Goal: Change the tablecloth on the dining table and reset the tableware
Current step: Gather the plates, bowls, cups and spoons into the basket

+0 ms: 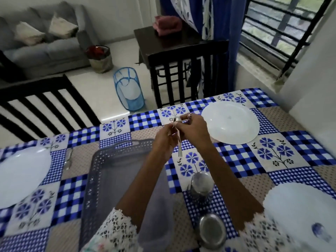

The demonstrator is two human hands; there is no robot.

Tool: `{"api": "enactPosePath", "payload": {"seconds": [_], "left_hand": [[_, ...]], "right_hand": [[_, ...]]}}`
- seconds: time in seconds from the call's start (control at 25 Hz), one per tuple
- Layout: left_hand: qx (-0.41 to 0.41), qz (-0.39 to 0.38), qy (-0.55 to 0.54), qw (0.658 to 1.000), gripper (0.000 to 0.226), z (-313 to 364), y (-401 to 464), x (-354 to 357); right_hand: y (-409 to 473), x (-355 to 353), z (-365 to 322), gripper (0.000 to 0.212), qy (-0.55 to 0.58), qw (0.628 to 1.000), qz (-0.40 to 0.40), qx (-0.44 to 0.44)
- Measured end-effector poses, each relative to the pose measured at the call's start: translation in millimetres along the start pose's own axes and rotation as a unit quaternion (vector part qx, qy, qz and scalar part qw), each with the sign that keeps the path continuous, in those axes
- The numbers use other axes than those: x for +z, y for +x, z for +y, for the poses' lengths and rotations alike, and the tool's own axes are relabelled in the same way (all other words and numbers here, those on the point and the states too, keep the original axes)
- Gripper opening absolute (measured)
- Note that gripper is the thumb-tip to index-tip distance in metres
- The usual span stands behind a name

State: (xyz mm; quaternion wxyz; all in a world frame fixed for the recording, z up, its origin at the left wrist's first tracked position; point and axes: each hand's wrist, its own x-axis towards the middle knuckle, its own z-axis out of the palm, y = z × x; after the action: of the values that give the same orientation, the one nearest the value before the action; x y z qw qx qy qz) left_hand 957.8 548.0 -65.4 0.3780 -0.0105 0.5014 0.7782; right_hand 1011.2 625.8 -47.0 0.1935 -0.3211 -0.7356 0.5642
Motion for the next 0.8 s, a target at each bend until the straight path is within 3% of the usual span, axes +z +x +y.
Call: {"api": "enactPosePath", "payload": {"seconds": [0.2, 0.36, 0.48, 0.56, 0.6, 0.64, 0.72, 0.8], "left_hand": [[-0.054, 0.093, -0.081, 0.991, 0.038, 20.0, -59.5, -69.3], [-0.043, 0.145, -0.169, 0.974, 0.061, 33.0, -101.4, -140.9], [-0.028, 0.194, -0.217, 0.956, 0.046, 40.0, -126.2, -199.7], [-0.026, 0.267, -0.117, 0.956, 0.031, 48.5, -148.9, -250.6], [-0.035, 0.323, 0.013, 0.946, 0.030, 50.3, -169.2, -280.2], [-0.052, 0.372, 0.172, 0.911, 0.030, 49.1, -192.4, -304.6], [-0.104, 0.421, 0.422, 0.796, 0.025, 36.9, -246.4, -354.4], [-0.175, 0.448, 0.475, 0.737, 0.040, 18.2, -287.4, -396.0]], "right_hand": [[-47.7, 86.2, -16.5, 0.023, -0.158, 0.985, -0.065, -0.037], [-92.5, 154.8, -31.1, 0.023, -0.321, 0.924, -0.178, -0.105], [-129.1, 204.2, -42.1, 0.019, -0.355, 0.892, -0.237, -0.147], [-154.9, 239.1, -44.3, 0.019, -0.327, 0.894, -0.252, -0.172], [-169.0, 256.8, -43.4, 0.022, -0.310, 0.891, -0.279, -0.178], [-180.8, 274.3, -37.5, 0.022, -0.303, 0.881, -0.318, -0.175], [-198.9, 311.7, -22.2, 0.022, -0.313, 0.848, -0.392, -0.171], [-203.2, 346.2, -7.5, 0.020, -0.357, 0.810, -0.428, -0.186]]}}
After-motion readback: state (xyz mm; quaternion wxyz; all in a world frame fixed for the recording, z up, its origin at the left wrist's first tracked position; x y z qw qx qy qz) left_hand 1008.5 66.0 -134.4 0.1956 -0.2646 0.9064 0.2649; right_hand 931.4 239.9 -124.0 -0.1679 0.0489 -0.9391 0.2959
